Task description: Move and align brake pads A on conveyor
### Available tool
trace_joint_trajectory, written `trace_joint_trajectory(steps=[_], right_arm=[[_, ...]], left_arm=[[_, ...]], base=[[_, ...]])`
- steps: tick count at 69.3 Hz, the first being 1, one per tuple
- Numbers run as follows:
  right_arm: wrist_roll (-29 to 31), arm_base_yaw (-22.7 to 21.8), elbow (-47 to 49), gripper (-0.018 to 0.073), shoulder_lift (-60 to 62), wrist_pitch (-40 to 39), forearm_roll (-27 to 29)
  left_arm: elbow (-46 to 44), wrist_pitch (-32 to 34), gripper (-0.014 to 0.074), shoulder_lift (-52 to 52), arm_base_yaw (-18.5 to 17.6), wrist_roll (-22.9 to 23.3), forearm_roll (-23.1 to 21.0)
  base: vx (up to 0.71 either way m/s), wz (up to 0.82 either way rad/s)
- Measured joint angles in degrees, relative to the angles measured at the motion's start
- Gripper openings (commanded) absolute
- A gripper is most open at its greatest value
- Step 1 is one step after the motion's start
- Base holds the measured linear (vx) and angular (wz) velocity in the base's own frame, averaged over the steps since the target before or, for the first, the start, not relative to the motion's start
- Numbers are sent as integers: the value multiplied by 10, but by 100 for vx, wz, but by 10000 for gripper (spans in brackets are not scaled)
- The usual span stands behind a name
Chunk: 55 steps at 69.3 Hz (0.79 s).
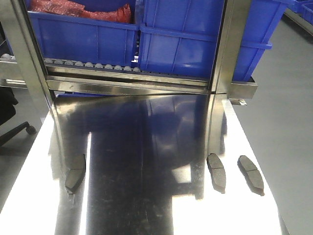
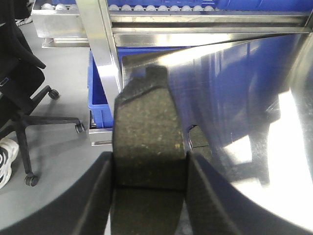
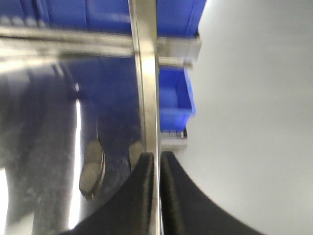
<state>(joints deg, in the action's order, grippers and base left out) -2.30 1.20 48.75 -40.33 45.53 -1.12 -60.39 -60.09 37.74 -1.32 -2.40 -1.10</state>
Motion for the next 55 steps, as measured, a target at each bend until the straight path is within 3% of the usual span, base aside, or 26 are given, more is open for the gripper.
trace_joint_trajectory(steps=[16, 26, 55], right_arm=[[0, 0, 54, 465, -127, 57, 2], [2, 0, 78, 601, -187, 83, 2], [46, 34, 84, 568, -356, 91, 2]], left_arm=[[0, 0, -6, 0, 0, 0, 0], [0, 0, -6, 0, 0, 0, 0], [0, 0, -6, 0, 0, 0, 0]], base=[[0, 0], [0, 0], [0, 0]])
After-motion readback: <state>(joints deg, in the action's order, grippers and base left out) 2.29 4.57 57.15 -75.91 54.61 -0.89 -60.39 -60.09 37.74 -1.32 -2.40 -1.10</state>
